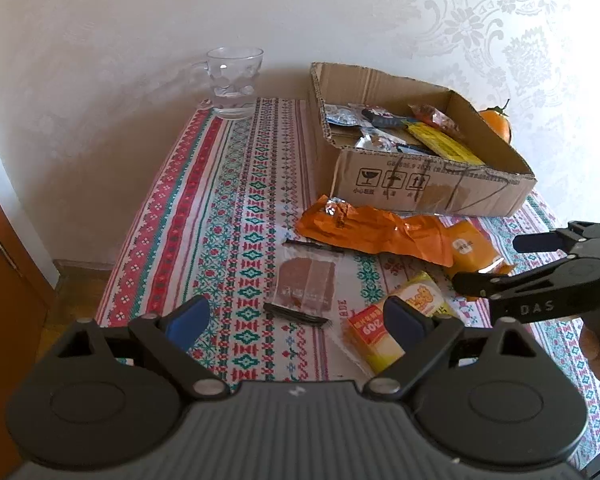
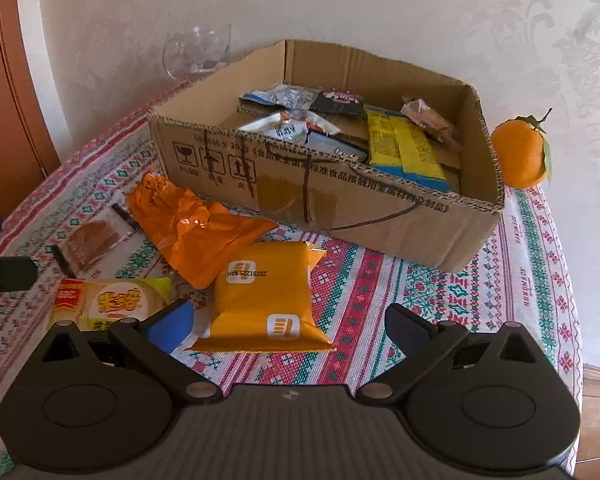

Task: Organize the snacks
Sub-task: 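Move both tools back to the brown meat packet and orange packet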

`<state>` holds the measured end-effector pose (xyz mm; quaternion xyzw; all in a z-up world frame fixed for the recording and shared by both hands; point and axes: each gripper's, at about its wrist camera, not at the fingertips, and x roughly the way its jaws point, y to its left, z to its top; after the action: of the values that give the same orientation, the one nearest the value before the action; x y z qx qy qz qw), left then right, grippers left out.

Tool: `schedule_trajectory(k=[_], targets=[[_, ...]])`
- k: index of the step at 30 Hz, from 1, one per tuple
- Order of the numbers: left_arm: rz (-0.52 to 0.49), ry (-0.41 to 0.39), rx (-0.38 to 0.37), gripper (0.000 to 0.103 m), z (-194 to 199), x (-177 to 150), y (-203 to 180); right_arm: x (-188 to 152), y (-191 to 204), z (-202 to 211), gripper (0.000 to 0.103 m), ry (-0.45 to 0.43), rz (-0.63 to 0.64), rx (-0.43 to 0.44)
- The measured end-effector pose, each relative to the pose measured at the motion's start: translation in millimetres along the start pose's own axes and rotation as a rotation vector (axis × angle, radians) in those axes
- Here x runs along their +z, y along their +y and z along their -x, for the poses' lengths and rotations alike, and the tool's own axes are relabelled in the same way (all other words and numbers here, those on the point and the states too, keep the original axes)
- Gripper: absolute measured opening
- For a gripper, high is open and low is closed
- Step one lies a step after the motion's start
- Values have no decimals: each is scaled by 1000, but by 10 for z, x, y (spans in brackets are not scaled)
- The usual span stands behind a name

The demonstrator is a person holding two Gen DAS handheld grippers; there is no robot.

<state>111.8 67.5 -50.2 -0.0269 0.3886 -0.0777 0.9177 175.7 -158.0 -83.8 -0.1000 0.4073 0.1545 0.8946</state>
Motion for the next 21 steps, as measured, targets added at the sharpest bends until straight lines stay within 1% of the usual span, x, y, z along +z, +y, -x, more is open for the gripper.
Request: schedule_trajectory(k=[4,6,12,15,21], targets=[[-13,9,8,94,-61,48,14,22,2,-108,103,16,-4,3],[-21,13,10,94,-95,72,16,32,14,-162,103,24,7,-12],[-60,36,13,94,-245,140,12,45,-46,-236,103,5,-18,14],[-94,49,7,94,-344,178,-2,29,-57,-229,103,-8,-8,24],[-171,92,26,94,-610,236,-29,34,-67,-226,103,-8,-4,26]])
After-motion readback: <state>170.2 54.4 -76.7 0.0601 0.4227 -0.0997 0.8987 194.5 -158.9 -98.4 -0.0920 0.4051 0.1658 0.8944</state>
